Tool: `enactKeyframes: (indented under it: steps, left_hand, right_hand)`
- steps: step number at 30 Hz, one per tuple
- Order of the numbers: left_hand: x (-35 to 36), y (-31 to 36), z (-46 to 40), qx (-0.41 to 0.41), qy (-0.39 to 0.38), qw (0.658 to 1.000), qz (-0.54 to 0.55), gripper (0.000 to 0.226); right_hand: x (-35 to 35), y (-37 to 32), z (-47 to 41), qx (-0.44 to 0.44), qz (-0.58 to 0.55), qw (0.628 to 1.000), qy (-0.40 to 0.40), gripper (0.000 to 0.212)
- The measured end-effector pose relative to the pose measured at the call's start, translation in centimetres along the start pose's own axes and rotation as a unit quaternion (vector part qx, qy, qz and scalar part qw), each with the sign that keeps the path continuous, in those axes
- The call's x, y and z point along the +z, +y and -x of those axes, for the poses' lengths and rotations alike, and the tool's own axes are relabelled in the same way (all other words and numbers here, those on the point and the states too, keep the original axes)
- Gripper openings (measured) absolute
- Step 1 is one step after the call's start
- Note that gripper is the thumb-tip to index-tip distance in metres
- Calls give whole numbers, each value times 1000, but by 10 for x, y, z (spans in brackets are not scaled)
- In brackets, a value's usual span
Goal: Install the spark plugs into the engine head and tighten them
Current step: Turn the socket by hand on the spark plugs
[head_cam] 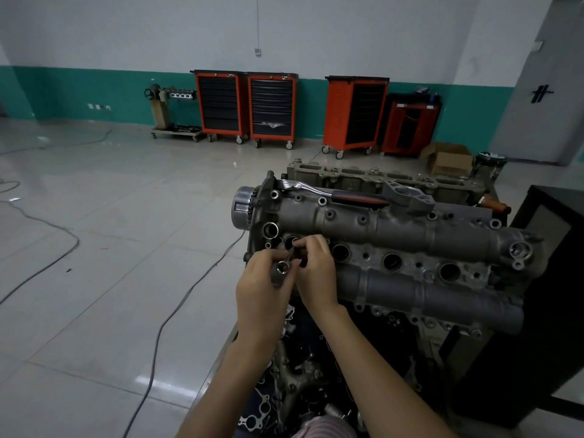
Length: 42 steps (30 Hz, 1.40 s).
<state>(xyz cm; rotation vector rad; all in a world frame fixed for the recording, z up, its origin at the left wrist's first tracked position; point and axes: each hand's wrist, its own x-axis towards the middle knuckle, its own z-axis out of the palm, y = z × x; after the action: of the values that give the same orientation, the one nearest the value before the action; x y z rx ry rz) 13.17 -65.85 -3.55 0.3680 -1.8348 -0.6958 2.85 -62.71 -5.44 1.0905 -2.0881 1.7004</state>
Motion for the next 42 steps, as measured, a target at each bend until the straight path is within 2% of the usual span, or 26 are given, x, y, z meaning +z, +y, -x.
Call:
enactKeyframes:
  steps: [3, 8, 10, 13, 15, 24, 29, 35, 39, 41, 42]
  left_hand:
    - [-1, 0, 5, 12, 10, 1000, 3, 20]
    - [-4, 4, -3, -31, 1, 999, 44, 26]
    - [-3, 8, -6, -19, -22, 999, 41, 29]
    - [-1, 14, -6, 7, -53, 998, 33, 31]
    - [1, 15, -4, 6, -57, 998, 30, 31]
    - [0, 5, -11, -28, -56, 997, 45, 25]
    - [-10, -13, -25, -39, -79, 995, 49, 34]
    - [-12, -16, -25, -27, -90, 995, 30, 19]
    - [-17, 6, -33, -6, -152, 988, 12, 18]
    - [-18, 20, -36, -29, -153, 986, -52, 26]
    - [-19, 25, -39, -52, -147, 981, -118, 29]
  right_hand:
    - [-2, 1, 0, 3, -26, 999, -23, 29]
    - [-6, 4, -2, -16, 15, 999, -46, 39]
    - [-6, 3, -3, -25, 28, 999, -38, 37]
    - [-7, 1, -3, -67, 35, 997, -26, 23]
    - [-7, 0, -2, -87, 34, 995, -26, 23]
    - [-5, -2, -2, -80, 66, 994, -44, 18]
    - [-8, -8, -5, -152, 114, 979, -74, 29]
    - [-10, -12, -10, -184, 149, 967, -90, 21]
    - [-10, -10, -8, -173, 148, 970, -81, 22]
    - [-10, -8, -7, -157, 160, 971, -79, 21]
    - [-10, -8, -8, -147, 153, 974, -75, 20]
